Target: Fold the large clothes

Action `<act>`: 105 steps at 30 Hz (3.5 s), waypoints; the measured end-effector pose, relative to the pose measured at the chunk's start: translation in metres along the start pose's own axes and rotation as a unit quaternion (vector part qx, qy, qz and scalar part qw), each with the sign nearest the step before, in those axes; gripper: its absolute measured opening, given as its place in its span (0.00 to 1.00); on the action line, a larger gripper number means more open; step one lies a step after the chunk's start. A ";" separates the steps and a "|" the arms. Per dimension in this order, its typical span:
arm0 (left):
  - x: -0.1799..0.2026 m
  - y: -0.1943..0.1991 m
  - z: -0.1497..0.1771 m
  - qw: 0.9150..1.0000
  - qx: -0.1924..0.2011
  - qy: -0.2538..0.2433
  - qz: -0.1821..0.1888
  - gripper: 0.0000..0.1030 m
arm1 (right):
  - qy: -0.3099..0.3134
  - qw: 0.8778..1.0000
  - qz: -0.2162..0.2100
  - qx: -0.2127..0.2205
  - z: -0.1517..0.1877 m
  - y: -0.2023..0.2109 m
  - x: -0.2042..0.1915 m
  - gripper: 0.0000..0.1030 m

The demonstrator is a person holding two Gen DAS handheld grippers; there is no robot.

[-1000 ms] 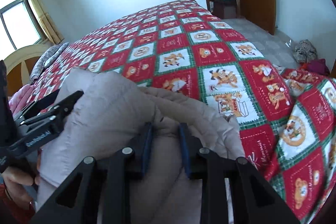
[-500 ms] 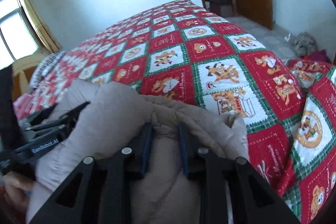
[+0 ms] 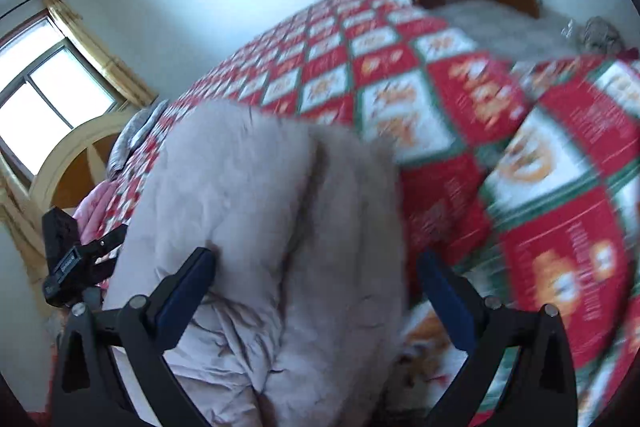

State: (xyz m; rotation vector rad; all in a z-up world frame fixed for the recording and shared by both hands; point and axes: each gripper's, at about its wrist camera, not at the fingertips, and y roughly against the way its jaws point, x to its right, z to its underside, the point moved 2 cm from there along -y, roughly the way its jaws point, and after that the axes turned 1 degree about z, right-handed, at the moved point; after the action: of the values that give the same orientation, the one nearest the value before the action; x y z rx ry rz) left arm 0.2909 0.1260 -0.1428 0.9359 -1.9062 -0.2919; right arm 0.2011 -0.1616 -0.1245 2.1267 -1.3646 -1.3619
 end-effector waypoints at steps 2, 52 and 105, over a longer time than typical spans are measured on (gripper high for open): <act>0.006 -0.007 0.007 1.000 -0.008 -0.002 0.022 0.92 | -0.001 1.000 0.001 0.000 0.001 -0.009 0.000 1.00; 0.312 -0.139 0.050 0.956 -0.115 -0.182 0.199 0.85 | -0.111 0.978 0.001 0.178 0.023 0.273 0.110 0.47; 0.249 -0.223 0.065 0.973 -0.073 -0.200 -0.093 0.99 | -0.133 0.970 0.160 0.122 0.020 0.200 0.189 0.69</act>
State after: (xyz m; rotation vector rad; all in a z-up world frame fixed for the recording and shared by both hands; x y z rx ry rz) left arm 0.2828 -0.2143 -0.1366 1.0132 -2.1244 -0.7719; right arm 0.0935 -0.4156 -0.1129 1.7946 -1.9747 -1.4417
